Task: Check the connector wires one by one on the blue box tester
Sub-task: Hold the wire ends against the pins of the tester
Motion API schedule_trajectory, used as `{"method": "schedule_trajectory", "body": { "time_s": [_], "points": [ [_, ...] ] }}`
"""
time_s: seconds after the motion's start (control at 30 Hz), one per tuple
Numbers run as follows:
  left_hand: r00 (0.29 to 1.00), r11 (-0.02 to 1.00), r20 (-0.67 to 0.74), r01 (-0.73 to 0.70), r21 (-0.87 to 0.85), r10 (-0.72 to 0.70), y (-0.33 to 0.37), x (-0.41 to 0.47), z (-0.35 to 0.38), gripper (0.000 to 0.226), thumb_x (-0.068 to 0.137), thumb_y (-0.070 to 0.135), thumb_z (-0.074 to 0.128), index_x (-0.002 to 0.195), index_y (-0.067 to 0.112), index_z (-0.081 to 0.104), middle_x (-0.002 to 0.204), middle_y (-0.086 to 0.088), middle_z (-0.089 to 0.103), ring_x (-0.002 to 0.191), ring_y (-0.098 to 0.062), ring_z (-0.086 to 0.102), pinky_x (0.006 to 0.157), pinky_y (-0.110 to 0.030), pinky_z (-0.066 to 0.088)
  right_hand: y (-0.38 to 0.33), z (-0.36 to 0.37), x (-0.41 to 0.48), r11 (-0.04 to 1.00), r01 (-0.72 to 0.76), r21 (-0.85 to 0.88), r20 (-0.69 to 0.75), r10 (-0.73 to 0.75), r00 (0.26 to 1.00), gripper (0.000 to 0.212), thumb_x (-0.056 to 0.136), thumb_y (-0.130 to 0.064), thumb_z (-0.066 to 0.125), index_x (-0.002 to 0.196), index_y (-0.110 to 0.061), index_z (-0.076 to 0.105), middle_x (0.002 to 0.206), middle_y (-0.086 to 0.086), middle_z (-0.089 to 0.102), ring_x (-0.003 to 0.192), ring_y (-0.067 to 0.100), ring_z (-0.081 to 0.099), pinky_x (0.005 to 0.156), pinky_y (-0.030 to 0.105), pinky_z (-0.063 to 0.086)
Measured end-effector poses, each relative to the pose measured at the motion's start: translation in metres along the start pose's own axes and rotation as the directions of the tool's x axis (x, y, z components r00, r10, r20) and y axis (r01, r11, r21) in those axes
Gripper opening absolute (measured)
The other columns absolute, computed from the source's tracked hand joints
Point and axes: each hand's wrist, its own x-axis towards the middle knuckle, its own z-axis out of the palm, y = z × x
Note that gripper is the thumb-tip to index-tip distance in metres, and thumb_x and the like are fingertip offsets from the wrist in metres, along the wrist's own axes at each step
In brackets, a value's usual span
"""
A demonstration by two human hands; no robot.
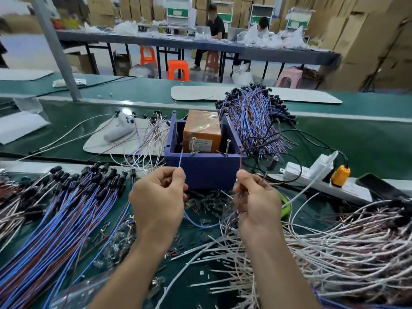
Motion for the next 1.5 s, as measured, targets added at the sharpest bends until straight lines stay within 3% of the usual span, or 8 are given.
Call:
{"method": "schedule_trajectory", "body": {
  "time_s": [0.27, 0.73, 1.07, 1.27, 1.5],
  "points": [
    [0.999, 0.998, 0.046, 0.020, 0.054, -0.022, -0.001, 0.000, 0.003, 0.027, 0.092, 0.026, 0.073, 0.066, 0.031, 0.070, 0.056, 0.015, 0.069, 0.045, -0.006, 0.065, 0.045, -0.017, 0.049, 0.003, -0.001, -0.002, 0.997, 0.005, -0.071, 0.021, -0.003, 1.000, 0.021, 0.093, -0.005, 0.069, 0.074, -0.012, 0.065, 0.055, 0.005, 0.060, 0.048, 0.014, 0.044, 0.049, 0.023, 0.035],
    [0.993, 0.997, 0.116, -0.002, 0.074, -0.007, -0.001, 0.003, 0.000, 0.026, 0.092, 0.024, 0.074, 0.067, 0.032, 0.071, 0.059, 0.016, 0.070, 0.048, -0.006, 0.066, 0.049, -0.021, 0.054, 0.005, 0.002, -0.006, 0.993, 0.016, -0.119, 0.037, -0.011, 0.999, 0.015, 0.094, -0.006, 0.068, 0.081, -0.012, 0.066, 0.057, 0.004, 0.060, 0.051, 0.013, 0.051, 0.053, 0.024, 0.042],
    [0.997, 0.998, 0.053, 0.056, 0.013, -0.057, -0.002, 0.009, 0.001, 0.026, 0.092, 0.020, 0.073, 0.067, 0.028, 0.071, 0.055, 0.012, 0.069, 0.041, -0.006, 0.063, 0.042, -0.012, 0.046, 0.003, 0.002, -0.007, 0.994, 0.019, -0.108, 0.040, -0.014, 0.999, 0.018, 0.093, -0.006, 0.069, 0.077, -0.013, 0.065, 0.056, 0.003, 0.060, 0.051, 0.013, 0.048, 0.055, 0.027, 0.039],
    [0.994, 0.998, 0.111, -0.027, 0.064, 0.020, -0.001, 0.009, 0.001, 0.025, 0.090, 0.023, 0.073, 0.068, 0.033, 0.072, 0.057, 0.014, 0.069, 0.046, -0.008, 0.064, 0.050, -0.028, 0.055, 0.005, 0.001, -0.005, 0.994, 0.026, -0.105, 0.041, -0.022, 0.999, 0.022, 0.093, -0.006, 0.069, 0.074, -0.015, 0.064, 0.055, 0.003, 0.060, 0.050, 0.014, 0.046, 0.051, 0.025, 0.039],
    [0.991, 0.998, 0.133, -0.033, 0.047, 0.027, -0.002, 0.007, 0.002, 0.026, 0.090, 0.021, 0.073, 0.066, 0.030, 0.073, 0.057, 0.011, 0.069, 0.047, -0.011, 0.064, 0.051, -0.032, 0.056, 0.005, 0.001, -0.004, 0.995, 0.031, -0.090, 0.031, -0.028, 0.999, 0.023, 0.093, -0.005, 0.069, 0.072, -0.015, 0.064, 0.054, 0.003, 0.059, 0.049, 0.014, 0.046, 0.050, 0.024, 0.038]
  ]
}}
